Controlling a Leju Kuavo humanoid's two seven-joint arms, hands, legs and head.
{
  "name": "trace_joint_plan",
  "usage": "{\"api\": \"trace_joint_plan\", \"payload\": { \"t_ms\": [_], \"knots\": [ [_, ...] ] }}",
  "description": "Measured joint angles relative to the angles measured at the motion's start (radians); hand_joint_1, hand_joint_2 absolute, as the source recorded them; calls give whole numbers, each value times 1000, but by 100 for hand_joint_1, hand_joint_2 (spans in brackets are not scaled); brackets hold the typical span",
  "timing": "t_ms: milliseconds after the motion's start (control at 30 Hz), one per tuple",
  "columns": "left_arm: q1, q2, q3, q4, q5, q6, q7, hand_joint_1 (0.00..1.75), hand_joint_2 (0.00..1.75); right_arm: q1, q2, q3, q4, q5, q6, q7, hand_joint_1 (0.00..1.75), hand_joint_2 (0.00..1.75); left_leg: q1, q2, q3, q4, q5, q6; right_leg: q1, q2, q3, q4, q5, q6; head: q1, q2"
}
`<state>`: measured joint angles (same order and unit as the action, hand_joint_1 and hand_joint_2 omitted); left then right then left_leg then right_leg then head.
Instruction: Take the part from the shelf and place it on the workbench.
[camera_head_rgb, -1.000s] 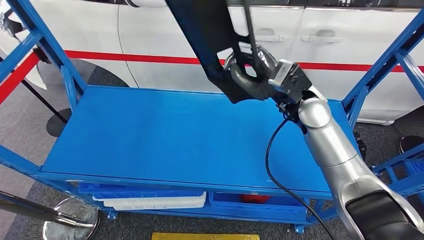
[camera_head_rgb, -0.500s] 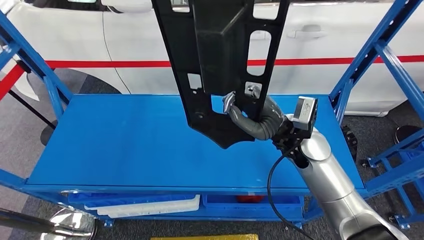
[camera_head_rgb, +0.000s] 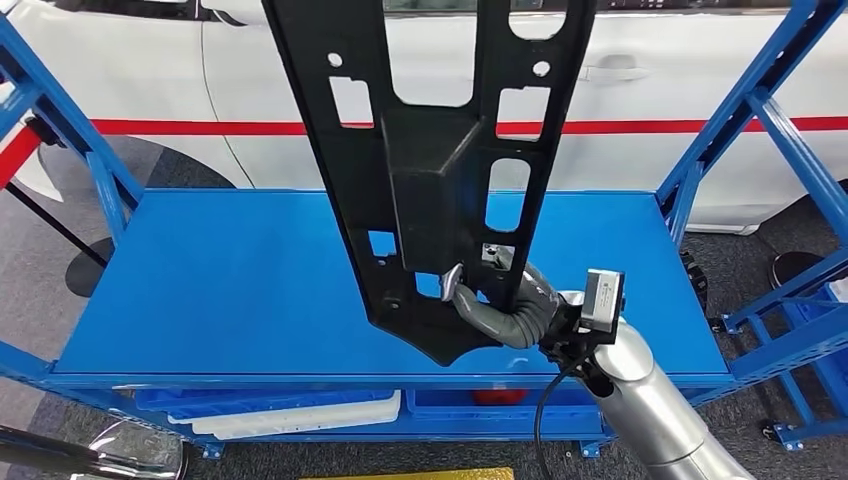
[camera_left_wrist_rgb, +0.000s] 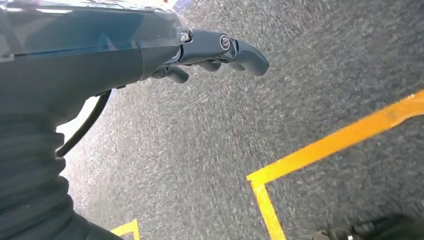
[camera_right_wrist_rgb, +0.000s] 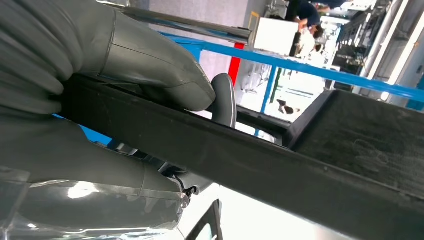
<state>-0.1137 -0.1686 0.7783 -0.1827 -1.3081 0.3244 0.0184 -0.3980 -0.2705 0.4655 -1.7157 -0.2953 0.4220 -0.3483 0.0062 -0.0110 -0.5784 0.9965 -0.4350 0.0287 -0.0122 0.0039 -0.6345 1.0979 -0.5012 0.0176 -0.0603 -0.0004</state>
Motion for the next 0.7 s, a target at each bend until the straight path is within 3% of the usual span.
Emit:
{"api": "trace_joint_plan", "payload": {
  "t_ms": [67,100,133,167,233,300,433,500,567,600,633,667,700],
  "knots": [
    [0,0,6,0,5,-4,1,0,175,11,2,-1,-2,-1,-9,0,175,175,-3,4,0,0,2,4,-2,-1,-60,134,-64,4,0,0],
    [-1,0,10,0,6,-5,1,0,175,20,3,-2,-3,-3,-14,1,175,175,-3,5,-1,2,2,5,-3,-1,-82,185,-80,6,0,0],
    [0,0,14,0,7,-6,1,0,175,28,4,-4,-3,-6,-17,3,175,175,-4,6,-1,5,3,5,-3,-1,-88,201,-78,7,0,0],
    [0,-1,17,0,7,-7,1,0,175,34,5,-7,-4,-8,-20,5,175,175,-4,6,-3,9,2,4,-4,-3,-74,176,-57,7,0,0],
    [0,-1,20,0,7,-8,1,0,175,39,5,-15,-6,-11,-28,9,175,175,-4,6,-6,20,-2,-1,-4,-11,-5,46,4,4,0,0],
    [0,-2,20,0,5,-10,3,0,175,41,5,-22,-8,-9,-38,11,175,175,-8,7,-14,31,-5,-9,-1,-18,38,-47,34,-4,0,0],
    [3,-1,22,0,4,-10,8,0,175,45,1,-33,-11,-6,-49,12,175,175,-11,8,-27,40,-10,-31,0,-17,31,-61,49,-26,0,0],
    [3,-1,23,0,6,-10,9,0,175,45,-2,-33,-12,-4,-50,12,175,175,-9,8,-52,101,-68,-44,-3,-19,19,-66,63,-40,0,0],
    [3,-1,25,0,8,-10,9,0,175,46,-3,-33,-12,0,-51,13,175,175,-6,8,-94,228,-154,-52,-2,-19,2,-66,76,-45,0,0],
    [3,-1,26,0,8,-10,9,0,175,46,-3,-33,-12,2,-52,14,175,175,-5,8,-108,283,-182,-54,-1,-19,-8,-65,84,-45,0,0],
    [3,-1,26,0,8,-10,9,0,175,47,-3,-33,-12,4,-52,15,175,175,-5,8,-108,310,-194,-55,0,-18,-18,-65,91,-44,0,0],
    [3,-1,27,0,9,-10,9,0,175,48,-3,-33,-12,5,-52,15,175,175,-5,8,-87,296,-188,-54,0,-18,-28,-65,100,-43,0,0],
    [3,-1,27,0,9,-10,9,0,175,49,-3,-33,-12,6,-52,15,175,175,-5,8,-44,239,-168,-51,0,-17,-37,-65,108,-41,0,0]
  ]
}}
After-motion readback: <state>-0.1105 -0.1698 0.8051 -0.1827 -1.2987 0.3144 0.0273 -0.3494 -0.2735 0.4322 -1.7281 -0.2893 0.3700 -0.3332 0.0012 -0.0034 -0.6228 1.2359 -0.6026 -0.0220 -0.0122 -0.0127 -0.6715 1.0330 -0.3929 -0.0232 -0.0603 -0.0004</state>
